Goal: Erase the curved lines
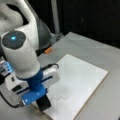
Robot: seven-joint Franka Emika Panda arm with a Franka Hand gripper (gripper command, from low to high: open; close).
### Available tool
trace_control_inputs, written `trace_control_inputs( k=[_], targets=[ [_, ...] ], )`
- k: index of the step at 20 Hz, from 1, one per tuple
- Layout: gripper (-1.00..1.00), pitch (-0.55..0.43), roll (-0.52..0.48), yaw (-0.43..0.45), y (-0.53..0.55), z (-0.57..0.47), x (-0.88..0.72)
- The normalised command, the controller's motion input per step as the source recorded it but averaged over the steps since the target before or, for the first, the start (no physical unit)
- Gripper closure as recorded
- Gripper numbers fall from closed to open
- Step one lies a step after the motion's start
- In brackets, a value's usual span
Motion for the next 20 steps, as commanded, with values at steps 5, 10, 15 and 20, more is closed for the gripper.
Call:
trace_control_inputs(
  k=[5, 10, 15, 20],
  targets=[
    [1.00, -0.018, -0.040, -0.286, -0.07, -0.11, -0.14],
    [1.00, -0.093, -0.008, -0.162, 0.05, -0.14, -0.09],
    [1.00, -0.120, 0.029, -0.179, 0.19, -0.14, -0.05],
    [1.00, -0.153, 0.037, -0.189, 0.24, -0.19, -0.01]
  ],
)
